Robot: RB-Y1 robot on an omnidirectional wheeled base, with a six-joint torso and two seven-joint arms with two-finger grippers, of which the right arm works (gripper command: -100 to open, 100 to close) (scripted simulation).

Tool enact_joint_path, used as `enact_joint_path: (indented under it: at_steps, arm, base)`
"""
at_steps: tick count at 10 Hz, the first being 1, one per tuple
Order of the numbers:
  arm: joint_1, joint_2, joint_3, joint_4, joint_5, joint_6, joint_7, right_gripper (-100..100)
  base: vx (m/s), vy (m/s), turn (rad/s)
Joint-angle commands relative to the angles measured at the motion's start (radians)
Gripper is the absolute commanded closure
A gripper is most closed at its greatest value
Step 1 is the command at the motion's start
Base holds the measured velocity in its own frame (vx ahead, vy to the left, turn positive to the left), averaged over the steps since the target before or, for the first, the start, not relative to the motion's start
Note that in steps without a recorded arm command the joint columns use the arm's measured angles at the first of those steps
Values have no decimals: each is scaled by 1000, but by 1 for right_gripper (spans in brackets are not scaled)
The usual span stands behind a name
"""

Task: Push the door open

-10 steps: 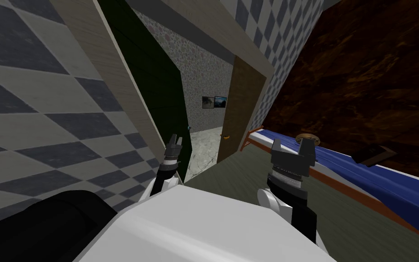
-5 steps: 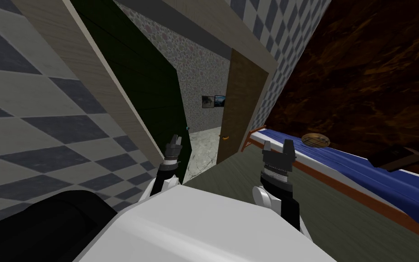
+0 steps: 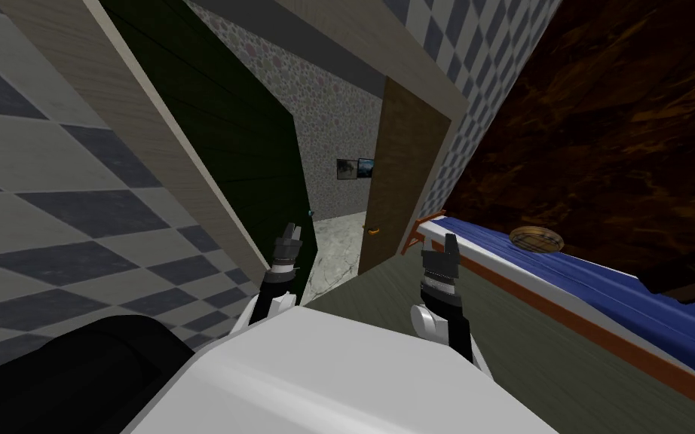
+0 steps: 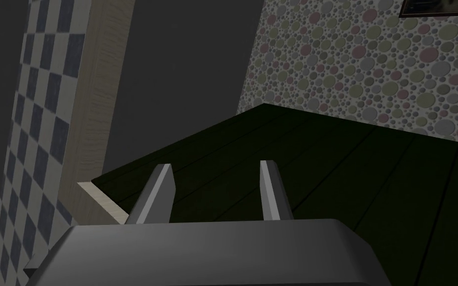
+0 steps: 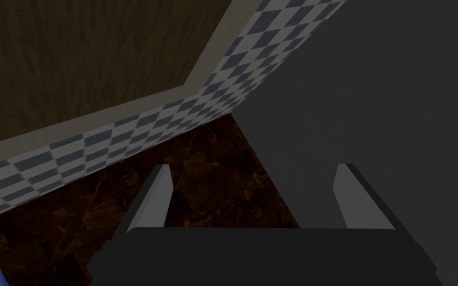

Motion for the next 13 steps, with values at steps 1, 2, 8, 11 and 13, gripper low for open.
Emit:
enact_joint_path:
  at_steps: [1, 2, 8, 11, 13]
  arm:
    - [-14, -6, 12, 50, 5, -9, -5, -100]
    - [-14, -6, 12, 56, 5, -9, -5, -100]
    - [-80, -18, 50, 247, 23, -31, -17, -100]
    - [-109, -21, 66, 322, 31, -41, -23, -100]
    - [-123, -22, 74, 373, 35, -46, -25, -100]
  base:
    - [72, -95, 62]
    - [55, -53, 33]
    - [69, -74, 60]
    - [62, -64, 59]
    - [41, -54, 38]
